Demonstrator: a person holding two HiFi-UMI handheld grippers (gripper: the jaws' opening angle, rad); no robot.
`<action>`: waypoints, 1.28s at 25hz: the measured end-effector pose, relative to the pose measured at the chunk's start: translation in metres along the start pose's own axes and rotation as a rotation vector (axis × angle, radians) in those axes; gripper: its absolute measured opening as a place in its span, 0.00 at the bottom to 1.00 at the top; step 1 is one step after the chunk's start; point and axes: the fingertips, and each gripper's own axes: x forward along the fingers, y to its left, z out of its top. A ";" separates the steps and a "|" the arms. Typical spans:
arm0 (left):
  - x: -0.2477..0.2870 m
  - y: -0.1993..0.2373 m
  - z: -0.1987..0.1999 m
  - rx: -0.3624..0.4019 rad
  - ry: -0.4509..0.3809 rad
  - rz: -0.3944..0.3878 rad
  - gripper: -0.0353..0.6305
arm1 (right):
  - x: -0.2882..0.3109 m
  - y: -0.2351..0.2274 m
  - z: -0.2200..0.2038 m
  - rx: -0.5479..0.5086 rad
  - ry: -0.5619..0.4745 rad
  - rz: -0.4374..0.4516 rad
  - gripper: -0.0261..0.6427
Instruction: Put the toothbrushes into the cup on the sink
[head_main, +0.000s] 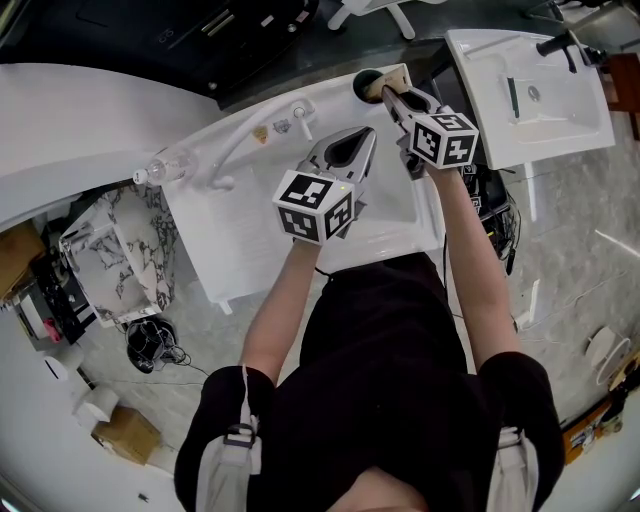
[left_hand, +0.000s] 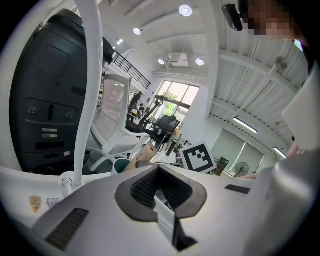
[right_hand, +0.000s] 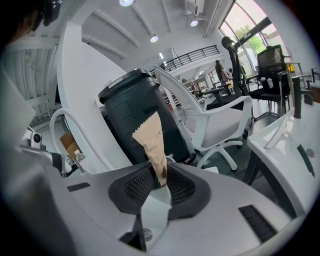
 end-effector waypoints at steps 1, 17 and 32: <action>0.000 0.000 0.000 0.001 0.000 0.000 0.07 | 0.000 0.000 0.000 0.000 0.000 -0.001 0.14; 0.002 -0.004 0.000 0.010 0.006 -0.004 0.07 | -0.006 -0.007 0.003 -0.021 -0.008 -0.029 0.21; -0.010 -0.024 0.005 0.045 -0.014 0.021 0.07 | -0.035 0.005 0.010 -0.059 -0.042 -0.008 0.21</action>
